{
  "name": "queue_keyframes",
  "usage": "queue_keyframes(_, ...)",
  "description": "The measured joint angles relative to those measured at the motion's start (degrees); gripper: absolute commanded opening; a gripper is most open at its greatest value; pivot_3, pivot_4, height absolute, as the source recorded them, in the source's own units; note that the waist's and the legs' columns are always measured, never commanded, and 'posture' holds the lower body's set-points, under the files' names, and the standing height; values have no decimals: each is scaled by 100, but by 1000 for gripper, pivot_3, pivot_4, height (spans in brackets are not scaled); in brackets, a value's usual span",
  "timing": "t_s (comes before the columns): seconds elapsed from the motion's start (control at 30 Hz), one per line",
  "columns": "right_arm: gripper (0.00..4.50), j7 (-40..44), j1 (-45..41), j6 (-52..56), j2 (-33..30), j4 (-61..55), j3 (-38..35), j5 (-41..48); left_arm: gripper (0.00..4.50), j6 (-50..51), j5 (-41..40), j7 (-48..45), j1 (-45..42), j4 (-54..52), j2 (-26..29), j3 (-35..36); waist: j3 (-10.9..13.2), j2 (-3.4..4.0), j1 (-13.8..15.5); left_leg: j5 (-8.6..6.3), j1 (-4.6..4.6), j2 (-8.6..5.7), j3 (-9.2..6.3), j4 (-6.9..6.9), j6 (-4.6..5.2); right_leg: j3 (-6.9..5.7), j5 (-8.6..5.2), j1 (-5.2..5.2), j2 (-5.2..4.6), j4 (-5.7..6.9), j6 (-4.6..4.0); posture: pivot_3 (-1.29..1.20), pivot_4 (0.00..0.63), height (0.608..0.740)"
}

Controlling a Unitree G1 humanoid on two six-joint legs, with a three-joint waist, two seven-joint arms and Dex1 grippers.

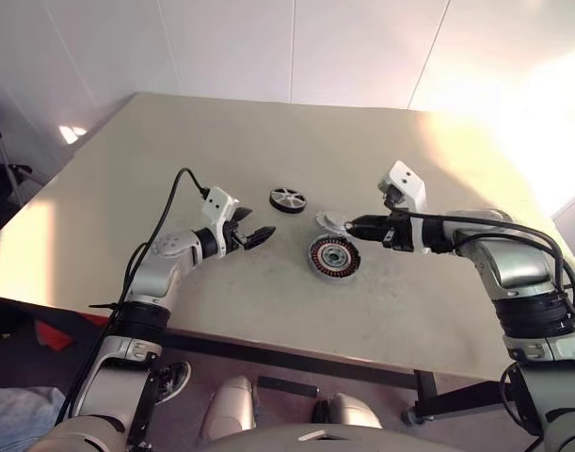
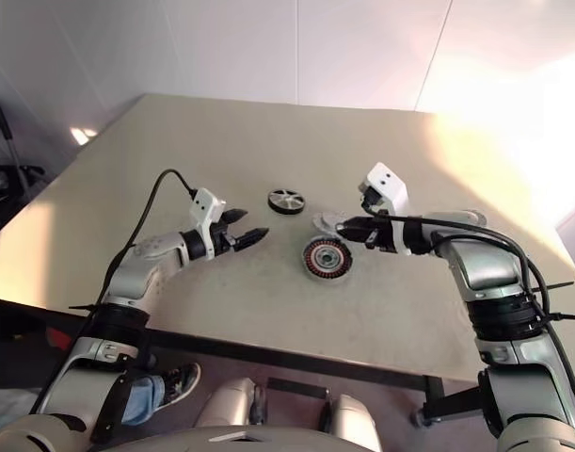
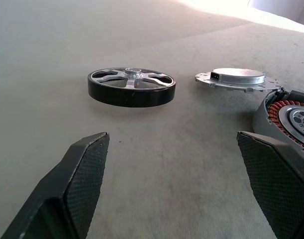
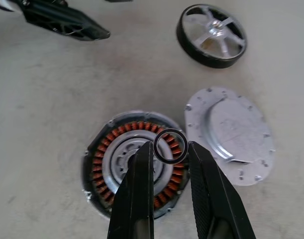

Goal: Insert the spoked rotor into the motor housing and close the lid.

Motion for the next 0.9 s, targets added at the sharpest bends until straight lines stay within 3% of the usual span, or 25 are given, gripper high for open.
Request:
queue_keyframes(0.17, 714, -187, 292, 76, 191, -189, 357, 18, 4363, 0, 7, 0, -22, 13, -23, -8, 0, 0, -27, 2, 1, 0, 0, -1, -4, 0, 0, -2, 1, 3, 0, 0, 0, 740)
queue_keyframes(0.9, 714, -459, 112, -216, 339, 282, 767, -165, 4363, 3, 25, 18, -66, 12, -12, -9, 0, 0, -56, 3, 18, 0, 0, -6, -6, 0, 0, 14, 0, 1, 0, 0, 0, 740)
